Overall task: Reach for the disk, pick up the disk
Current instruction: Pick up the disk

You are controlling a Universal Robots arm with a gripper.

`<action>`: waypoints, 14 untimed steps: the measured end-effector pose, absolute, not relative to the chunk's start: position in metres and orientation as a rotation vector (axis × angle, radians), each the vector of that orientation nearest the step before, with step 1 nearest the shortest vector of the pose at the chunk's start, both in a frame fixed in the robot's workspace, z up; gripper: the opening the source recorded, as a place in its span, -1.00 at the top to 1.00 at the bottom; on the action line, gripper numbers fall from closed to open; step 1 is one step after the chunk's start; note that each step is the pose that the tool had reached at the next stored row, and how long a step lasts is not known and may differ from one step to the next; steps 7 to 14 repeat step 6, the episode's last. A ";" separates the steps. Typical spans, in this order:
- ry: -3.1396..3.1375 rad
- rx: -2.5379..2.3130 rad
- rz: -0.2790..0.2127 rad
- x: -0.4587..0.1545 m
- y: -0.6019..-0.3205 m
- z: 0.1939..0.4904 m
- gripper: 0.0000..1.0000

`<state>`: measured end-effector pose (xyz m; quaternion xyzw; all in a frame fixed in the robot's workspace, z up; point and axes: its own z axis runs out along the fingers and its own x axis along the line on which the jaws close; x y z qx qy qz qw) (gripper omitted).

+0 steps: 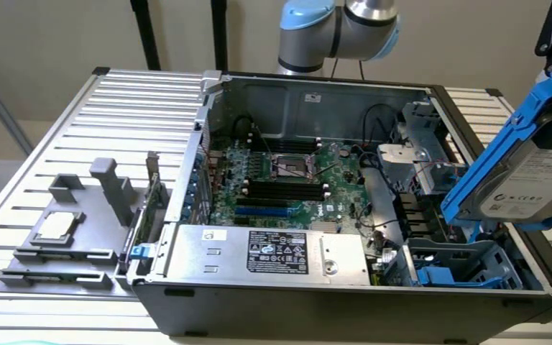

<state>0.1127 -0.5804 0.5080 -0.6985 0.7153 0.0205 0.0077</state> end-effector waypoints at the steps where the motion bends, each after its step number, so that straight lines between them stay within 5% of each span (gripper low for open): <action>1: 2.236 -2.184 0.064 0.113 -0.580 0.508 0.35; 14: 2.236 -2.184 0.064 0.113 -0.580 0.508 0.35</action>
